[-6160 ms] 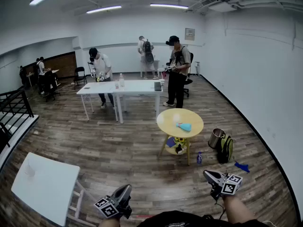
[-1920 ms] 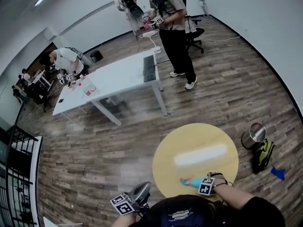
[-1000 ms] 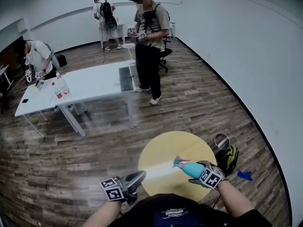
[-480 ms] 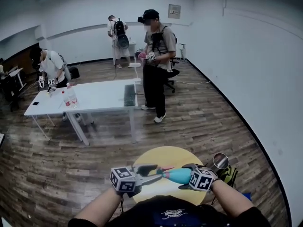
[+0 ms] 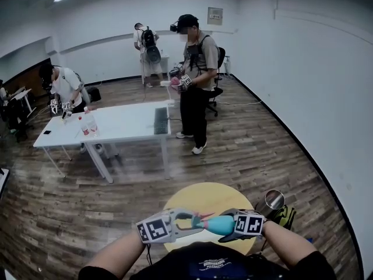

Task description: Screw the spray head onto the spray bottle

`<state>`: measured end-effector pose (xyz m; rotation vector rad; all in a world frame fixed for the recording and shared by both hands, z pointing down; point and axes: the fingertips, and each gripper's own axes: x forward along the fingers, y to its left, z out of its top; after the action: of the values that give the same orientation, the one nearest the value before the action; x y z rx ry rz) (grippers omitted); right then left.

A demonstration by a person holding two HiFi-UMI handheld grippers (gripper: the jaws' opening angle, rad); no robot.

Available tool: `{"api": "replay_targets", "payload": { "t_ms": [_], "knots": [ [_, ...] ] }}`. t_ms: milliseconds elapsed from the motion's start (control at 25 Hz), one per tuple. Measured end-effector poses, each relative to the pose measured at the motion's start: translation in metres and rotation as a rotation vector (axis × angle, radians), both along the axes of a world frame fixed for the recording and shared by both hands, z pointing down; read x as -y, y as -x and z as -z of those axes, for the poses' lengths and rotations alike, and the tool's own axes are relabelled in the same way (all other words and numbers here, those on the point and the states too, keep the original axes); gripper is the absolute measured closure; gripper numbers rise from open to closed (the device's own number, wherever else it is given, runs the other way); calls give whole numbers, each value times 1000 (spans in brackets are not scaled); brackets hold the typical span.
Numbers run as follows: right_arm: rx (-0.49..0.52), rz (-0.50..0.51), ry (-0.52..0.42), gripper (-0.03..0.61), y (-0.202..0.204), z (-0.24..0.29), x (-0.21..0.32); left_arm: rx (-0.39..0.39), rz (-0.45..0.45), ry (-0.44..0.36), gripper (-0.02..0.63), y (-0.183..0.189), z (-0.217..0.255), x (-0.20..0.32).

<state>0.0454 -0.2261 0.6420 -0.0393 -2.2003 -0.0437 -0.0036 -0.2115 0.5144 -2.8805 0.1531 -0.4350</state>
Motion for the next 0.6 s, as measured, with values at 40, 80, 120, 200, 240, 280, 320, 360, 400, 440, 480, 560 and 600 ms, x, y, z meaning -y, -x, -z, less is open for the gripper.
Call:
{"api": "replay_targets", "payload": {
  "t_ms": [40, 80, 120, 200, 240, 280, 320, 360, 400, 440, 480, 560, 600],
  "knots": [
    [-2, 2, 4, 123, 1, -1, -2, 21, -9, -26, 445, 0, -1, -2],
    [-4, 4, 8, 123, 2, -2, -4, 40, -15, -49, 443, 1, -2, -4],
    [-4, 4, 11, 123, 3, -2, -5, 54, -19, -69, 440, 2, -2, -5],
    [6, 2, 26, 123, 6, 0, -7, 49, -14, -58, 437, 5, -2, -4],
    [23, -4, 42, 123, 9, 2, -8, 14, -1, -5, 436, 8, 0, -2],
    [48, -15, 67, 123, 12, 4, -8, -49, 24, 80, 433, 10, 3, 3],
    [83, -34, 100, 123, 15, 6, -8, -139, 63, 182, 430, 15, 8, 11],
    [129, -63, 141, 123, 17, 7, -8, -252, 117, 293, 421, 23, 13, 22],
    [182, -101, 189, 123, 19, 9, -6, -378, 178, 412, 353, 35, 17, 34],
    [231, -145, 235, 123, 20, 11, -3, -515, 235, 535, 303, 52, 20, 46],
    [262, -184, 269, 123, 18, 12, -1, -652, 281, 651, 252, 70, 24, 57],
    [258, -222, 277, 123, 13, 8, 1, -833, 330, 802, 230, 101, 25, 69],
    [232, -218, 259, 123, 11, 5, 0, -839, 331, 818, 232, 106, 23, 70]
  ]
}}
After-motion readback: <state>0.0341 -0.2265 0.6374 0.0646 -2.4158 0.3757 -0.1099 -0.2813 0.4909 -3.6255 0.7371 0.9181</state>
